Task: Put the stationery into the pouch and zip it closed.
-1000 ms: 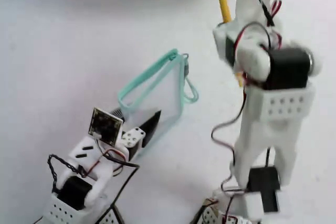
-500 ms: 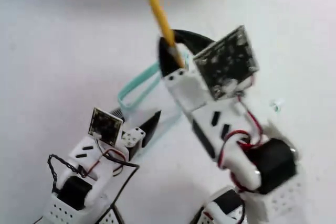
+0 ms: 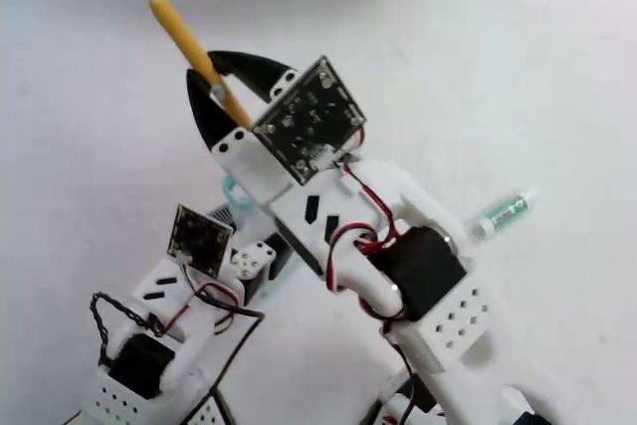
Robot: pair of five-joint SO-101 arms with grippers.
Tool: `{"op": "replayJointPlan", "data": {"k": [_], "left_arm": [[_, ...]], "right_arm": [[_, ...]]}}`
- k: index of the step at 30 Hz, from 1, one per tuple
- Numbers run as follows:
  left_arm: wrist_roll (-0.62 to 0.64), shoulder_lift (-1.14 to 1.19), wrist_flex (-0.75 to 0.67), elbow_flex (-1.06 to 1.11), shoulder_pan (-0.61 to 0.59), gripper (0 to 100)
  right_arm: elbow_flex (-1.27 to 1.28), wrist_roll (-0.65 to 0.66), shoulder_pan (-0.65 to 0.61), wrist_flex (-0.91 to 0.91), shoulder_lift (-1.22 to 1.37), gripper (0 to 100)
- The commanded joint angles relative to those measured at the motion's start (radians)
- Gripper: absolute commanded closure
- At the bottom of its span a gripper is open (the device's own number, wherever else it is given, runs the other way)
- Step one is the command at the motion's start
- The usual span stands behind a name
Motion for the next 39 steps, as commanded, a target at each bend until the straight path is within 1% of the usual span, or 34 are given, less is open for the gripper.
{"op": "replayJointPlan", "data": {"k": [1,4,8,12,16,17,18,21,22,25,28,30,32,35,39], "left_arm": [[0.005,-0.007,-0.006,-0.017,-0.002,79],[0.005,-0.007,-0.006,-0.017,-0.002,79],[0.005,-0.007,-0.006,-0.018,-0.002,79],[0.005,-0.007,-0.006,-0.017,-0.002,79],[0.005,-0.007,-0.006,-0.015,-0.002,79],[0.005,-0.007,-0.006,-0.015,-0.002,79],[0.005,-0.007,-0.006,-0.015,-0.002,79],[0.005,-0.007,-0.006,-0.015,-0.002,79],[0.005,-0.007,-0.006,-0.014,-0.002,79],[0.005,-0.007,-0.006,-0.014,-0.002,79],[0.005,-0.007,-0.006,-0.014,-0.002,79],[0.005,-0.007,-0.006,-0.015,-0.002,79],[0.005,-0.007,-0.006,-0.015,-0.002,79],[0.005,-0.007,-0.006,-0.015,-0.002,79],[0.005,-0.007,-0.006,-0.015,-0.002,79]], "right_arm": [[0.083,-0.005,0.001,-0.019,-0.056,98.1],[0.21,-0.005,0.004,-0.03,-0.14,98.1],[0.344,-0.003,0.064,-0.067,-0.252,98.1],[0.423,-0.003,0.127,-0.087,-0.346,98.1],[0.473,-0.003,0.143,-0.056,-0.421,97.6],[0.473,-0.003,0.142,-0.03,-0.438,95.3],[0.468,-0.003,0.139,0.007,-0.455,90.7],[0.427,-0.011,0.136,0.113,-0.475,72.6],[0.408,-0.011,0.139,0.139,-0.475,70.8],[0.342,-0.005,0.151,0.209,-0.479,73.5],[0.272,-0.005,0.188,0.24,-0.479,73.8],[0.222,-0.008,0.252,0.249,-0.476,73.9],[0.196,-0.011,0.343,0.246,-0.473,74.0],[0.213,-0.011,0.518,0.255,-0.444,74.0],[0.273,-0.005,0.785,0.266,-0.318,74.0]]}}
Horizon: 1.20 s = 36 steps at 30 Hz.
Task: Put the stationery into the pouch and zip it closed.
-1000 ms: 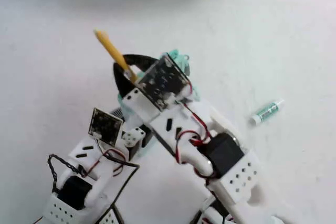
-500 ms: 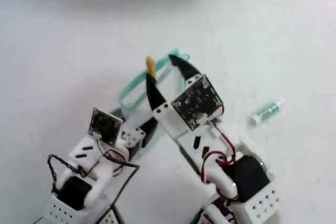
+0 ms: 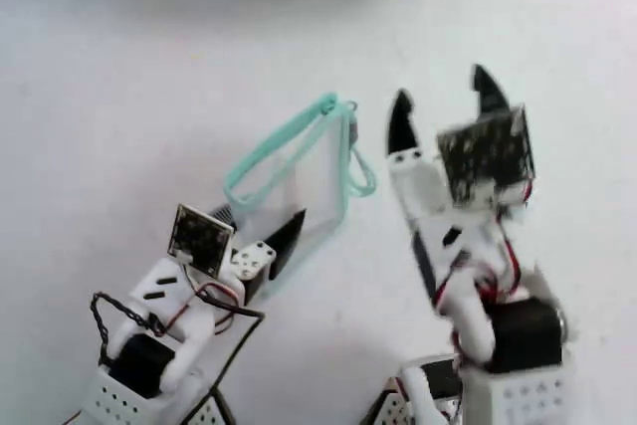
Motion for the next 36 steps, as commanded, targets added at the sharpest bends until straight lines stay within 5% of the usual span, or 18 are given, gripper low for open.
{"op": "replayJointPlan", "data": {"k": [1,9,20,32,36], "left_arm": [[0.005,-0.007,-0.006,-0.015,-0.001,79],[0.005,-0.007,-0.006,-0.017,-0.002,79],[0.005,-0.007,-0.006,-0.014,-0.001,79],[0.005,-0.007,-0.005,-0.015,0.002,79],[0.005,-0.007,0.0,-0.009,0.033,79]], "right_arm": [[0.02,-0.006,0.257,0.004,0.12,74.0],[0.023,-0.021,0.521,0.12,0.53,74.1],[-0.049,-0.397,0.533,0.125,0.901,74.0],[-0.138,-0.439,0.584,-0.087,1.264,74.2],[-0.207,-0.43,0.591,-0.085,1.336,85.8]]}}
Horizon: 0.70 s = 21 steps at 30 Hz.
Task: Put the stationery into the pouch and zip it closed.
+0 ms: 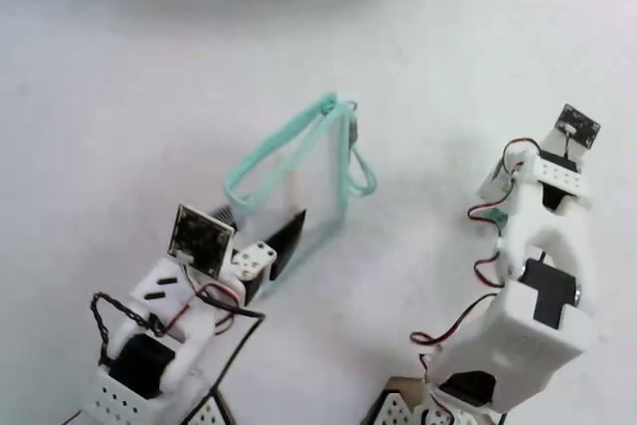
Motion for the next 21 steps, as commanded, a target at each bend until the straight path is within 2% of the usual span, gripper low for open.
{"op": "replayJointPlan", "data": {"k": [1,5,9,16,19,21], "left_arm": [[-0.003,-0.007,0.0,-0.009,0.028,79],[-0.029,-0.007,0.0,-0.009,0.028,79],[-0.031,-0.007,0.002,-0.009,0.028,79],[-0.034,-0.007,0.002,-0.008,0.028,79],[-0.034,-0.007,0.002,-0.008,0.028,79],[-0.034,-0.007,-0.003,-0.002,0.028,79]], "right_arm": [[-0.08,0.003,0.013,-0.019,0.03,89.4],[-0.084,0.005,0.013,-0.019,0.022,98.1],[-0.087,0.066,0.018,0.028,-0.09,98.1],[-0.087,0.083,-0.071,0.165,-0.641,98.1],[-0.084,0.173,-0.17,0.165,-0.906,98.1],[-0.084,0.242,-0.28,0.16,-1.052,98.1]]}}
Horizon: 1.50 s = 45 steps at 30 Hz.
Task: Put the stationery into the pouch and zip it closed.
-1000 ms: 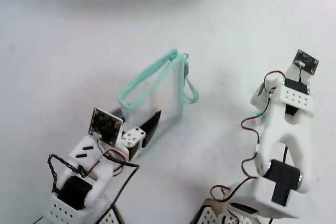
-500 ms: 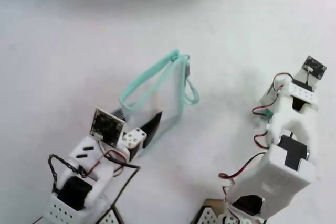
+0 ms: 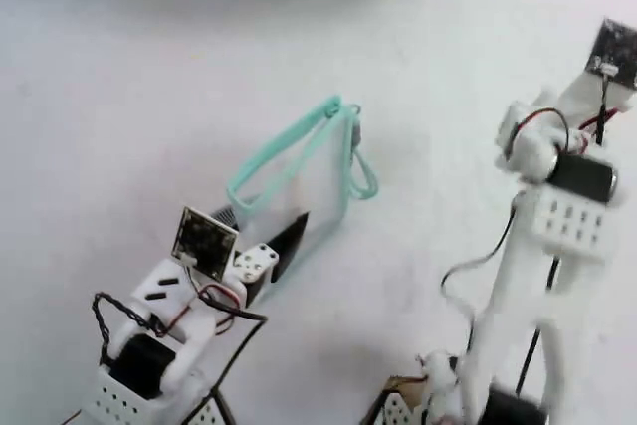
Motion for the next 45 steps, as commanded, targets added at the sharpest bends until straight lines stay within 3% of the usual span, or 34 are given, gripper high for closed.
{"op": "replayJointPlan", "data": {"k": [1,8,17,27,37,45], "left_arm": [[-0.009,-0.007,-0.005,0.002,0.015,79],[-0.011,-0.007,-0.005,0.006,0.036,79],[-0.012,-0.007,-0.003,0.008,0.042,79],[-0.012,-0.007,-0.005,0.008,0.035,79],[-0.011,-0.007,-0.005,0.005,0.033,79],[-0.006,-0.007,-0.005,0.0,0.033,79]], "right_arm": [[-0.041,0.114,-0.203,-0.002,-0.332,98.1],[-0.044,0.262,-0.673,-0.143,-0.493,98.1],[-0.041,0.262,-0.932,-0.2,-0.423,98.1],[-0.037,0.259,-0.97,-0.223,-0.226,98.1],[0.068,0.267,-0.96,-0.091,-0.302,98.1],[0.153,0.262,-0.937,-0.16,-0.311,98.1]]}}
